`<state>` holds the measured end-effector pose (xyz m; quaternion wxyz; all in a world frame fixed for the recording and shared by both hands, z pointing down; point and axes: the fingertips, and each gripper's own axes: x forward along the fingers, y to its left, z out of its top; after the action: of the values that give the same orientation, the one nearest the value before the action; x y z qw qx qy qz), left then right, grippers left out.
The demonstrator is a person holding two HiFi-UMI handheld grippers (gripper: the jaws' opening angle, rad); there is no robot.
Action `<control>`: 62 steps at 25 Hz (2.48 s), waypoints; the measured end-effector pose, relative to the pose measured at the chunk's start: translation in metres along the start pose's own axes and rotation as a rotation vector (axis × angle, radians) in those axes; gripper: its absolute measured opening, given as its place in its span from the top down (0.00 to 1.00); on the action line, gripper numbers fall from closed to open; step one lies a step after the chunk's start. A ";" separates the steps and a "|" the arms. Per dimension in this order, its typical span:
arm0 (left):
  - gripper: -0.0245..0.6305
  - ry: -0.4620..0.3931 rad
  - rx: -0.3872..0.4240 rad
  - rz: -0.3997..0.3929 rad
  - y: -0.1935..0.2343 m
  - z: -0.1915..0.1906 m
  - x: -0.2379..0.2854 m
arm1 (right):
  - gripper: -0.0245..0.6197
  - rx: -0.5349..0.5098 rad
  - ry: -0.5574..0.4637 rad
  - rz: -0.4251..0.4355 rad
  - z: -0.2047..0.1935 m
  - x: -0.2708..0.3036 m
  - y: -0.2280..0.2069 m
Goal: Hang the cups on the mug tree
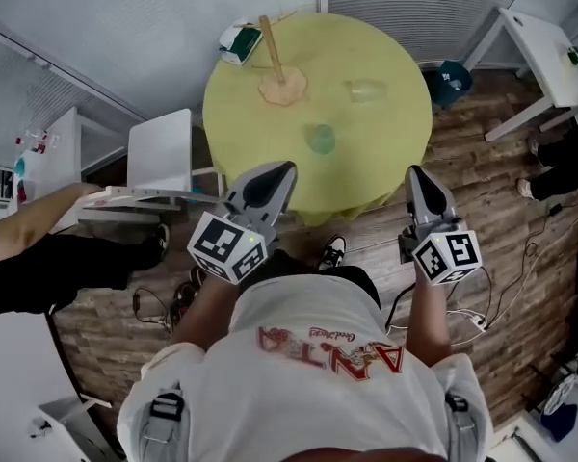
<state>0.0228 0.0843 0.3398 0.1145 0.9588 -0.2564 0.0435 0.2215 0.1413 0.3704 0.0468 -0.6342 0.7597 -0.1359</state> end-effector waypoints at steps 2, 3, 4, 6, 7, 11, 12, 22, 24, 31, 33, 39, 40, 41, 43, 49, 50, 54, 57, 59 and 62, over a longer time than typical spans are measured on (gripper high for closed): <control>0.95 0.009 0.004 0.028 0.004 0.001 0.010 | 0.96 0.002 0.010 0.027 0.000 0.014 -0.011; 0.95 0.016 0.007 0.041 0.007 0.000 0.013 | 0.95 0.006 0.012 0.040 -0.001 0.021 -0.013; 0.95 0.022 0.005 0.052 0.010 -0.001 0.016 | 0.95 0.009 0.016 0.053 -0.003 0.027 -0.015; 0.95 0.026 -0.010 0.075 0.019 -0.001 0.020 | 0.95 0.015 0.030 0.079 -0.009 0.040 -0.015; 0.95 0.023 -0.016 0.085 0.023 0.000 0.023 | 0.95 0.018 0.038 0.094 -0.011 0.046 -0.015; 0.95 0.017 -0.015 0.099 0.040 0.003 0.033 | 0.95 0.024 0.066 0.137 -0.019 0.070 -0.011; 0.95 0.019 -0.017 0.098 0.047 0.002 0.034 | 0.95 0.022 0.070 0.139 -0.020 0.076 -0.009; 0.95 0.010 -0.080 0.031 0.122 0.001 0.056 | 0.95 -0.034 0.141 0.084 -0.022 0.145 0.009; 0.95 0.012 -0.090 0.015 0.141 0.000 0.056 | 0.95 -0.041 0.155 0.079 -0.025 0.164 0.019; 0.95 0.025 -0.107 -0.020 0.181 -0.003 0.060 | 0.94 -0.018 0.227 0.088 -0.042 0.208 0.038; 0.95 0.028 -0.114 -0.011 0.186 -0.004 0.060 | 0.86 -0.029 0.290 0.105 -0.057 0.217 0.039; 0.95 0.032 -0.141 0.048 0.188 -0.009 0.066 | 0.44 -0.224 0.631 0.165 -0.147 0.236 0.029; 0.95 0.032 -0.147 0.058 0.186 -0.010 0.068 | 0.42 -0.252 0.680 0.176 -0.164 0.237 0.025; 0.95 0.034 -0.152 0.065 0.184 -0.011 0.069 | 0.40 -0.270 0.726 0.189 -0.181 0.238 0.021; 0.95 0.044 -0.157 0.081 0.182 -0.015 0.071 | 0.37 -0.283 0.797 0.216 -0.211 0.241 0.016; 0.95 0.068 -0.180 0.152 0.190 -0.027 0.065 | 0.36 -0.358 0.943 0.278 -0.278 0.249 0.006; 0.95 0.068 -0.184 0.161 0.191 -0.027 0.064 | 0.36 -0.359 0.956 0.279 -0.285 0.250 0.005; 0.95 0.071 -0.196 0.183 0.197 -0.029 0.060 | 0.48 -0.363 0.965 0.256 -0.287 0.253 0.003; 0.95 0.070 -0.207 0.196 0.204 -0.031 0.059 | 0.49 -0.343 0.916 0.243 -0.275 0.260 -0.001; 0.95 0.067 -0.216 0.200 0.207 -0.032 0.060 | 0.49 -0.289 0.854 0.223 -0.256 0.269 -0.007; 0.95 0.060 -0.224 0.200 0.212 -0.032 0.061 | 0.49 -0.089 0.718 0.191 -0.210 0.290 -0.017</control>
<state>-0.0320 -0.1157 0.4212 0.2233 0.9080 -0.3503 0.0542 0.1306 -0.1139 0.6055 -0.2377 -0.4741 0.7886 -0.3112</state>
